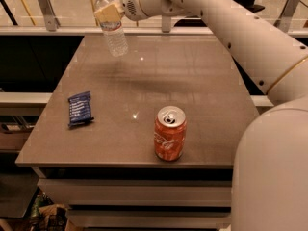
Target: Move water bottle near rxbar blueberry
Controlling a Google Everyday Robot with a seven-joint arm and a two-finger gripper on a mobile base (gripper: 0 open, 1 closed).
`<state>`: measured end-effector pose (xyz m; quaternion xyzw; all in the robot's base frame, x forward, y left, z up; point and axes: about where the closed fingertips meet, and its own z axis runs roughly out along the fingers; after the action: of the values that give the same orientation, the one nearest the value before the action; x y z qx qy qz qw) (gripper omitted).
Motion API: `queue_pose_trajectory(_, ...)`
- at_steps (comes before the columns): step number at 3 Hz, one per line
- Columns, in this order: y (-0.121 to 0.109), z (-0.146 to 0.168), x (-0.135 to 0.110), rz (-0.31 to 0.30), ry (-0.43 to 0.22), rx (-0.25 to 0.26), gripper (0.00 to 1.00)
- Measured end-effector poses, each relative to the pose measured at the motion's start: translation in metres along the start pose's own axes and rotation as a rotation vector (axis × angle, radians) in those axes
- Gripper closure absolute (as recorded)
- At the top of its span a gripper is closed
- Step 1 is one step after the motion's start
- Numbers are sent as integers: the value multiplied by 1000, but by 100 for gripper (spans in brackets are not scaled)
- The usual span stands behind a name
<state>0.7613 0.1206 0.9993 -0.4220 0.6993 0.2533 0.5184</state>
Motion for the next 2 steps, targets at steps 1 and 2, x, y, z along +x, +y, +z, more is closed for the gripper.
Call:
queue_pose_trajectory(1,17,-4,-10,2,11,-26,100)
queue_pose_trajectory(2,44,7,-9,9,20,-27,100)
